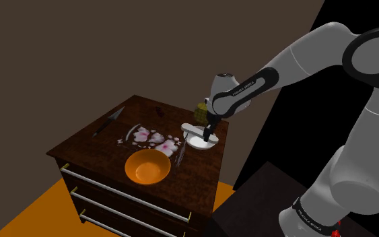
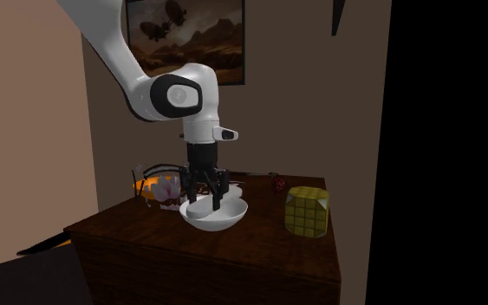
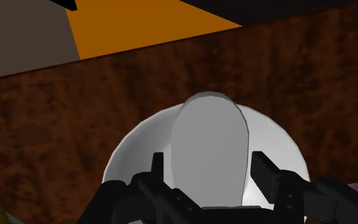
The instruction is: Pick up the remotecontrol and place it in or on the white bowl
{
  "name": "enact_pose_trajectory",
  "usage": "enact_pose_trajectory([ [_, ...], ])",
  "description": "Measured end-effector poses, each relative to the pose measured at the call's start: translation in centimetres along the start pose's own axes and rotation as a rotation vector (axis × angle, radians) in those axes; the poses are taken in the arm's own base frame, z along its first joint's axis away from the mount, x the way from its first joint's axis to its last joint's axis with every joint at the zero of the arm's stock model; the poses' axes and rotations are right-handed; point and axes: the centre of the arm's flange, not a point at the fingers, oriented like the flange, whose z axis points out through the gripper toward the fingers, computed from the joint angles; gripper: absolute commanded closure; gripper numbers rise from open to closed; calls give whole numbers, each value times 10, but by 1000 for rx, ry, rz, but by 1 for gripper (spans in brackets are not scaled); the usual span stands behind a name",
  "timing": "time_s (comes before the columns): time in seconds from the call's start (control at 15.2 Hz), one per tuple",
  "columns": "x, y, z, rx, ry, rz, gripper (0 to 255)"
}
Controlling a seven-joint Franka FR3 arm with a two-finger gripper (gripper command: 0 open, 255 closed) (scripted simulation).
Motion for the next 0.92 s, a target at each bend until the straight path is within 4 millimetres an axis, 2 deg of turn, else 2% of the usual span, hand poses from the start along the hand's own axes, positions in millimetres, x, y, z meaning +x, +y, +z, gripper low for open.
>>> enact_pose_trajectory([
  [0.4, 0, -1, 4, 0, 1, 0, 255],
  [0.46, 0, 0, 4, 0, 0, 0, 0],
  [0.86, 0, -1, 4, 0, 0, 0, 0],
  [0.92, 0, -1, -3, 0, 1, 0, 0],
])
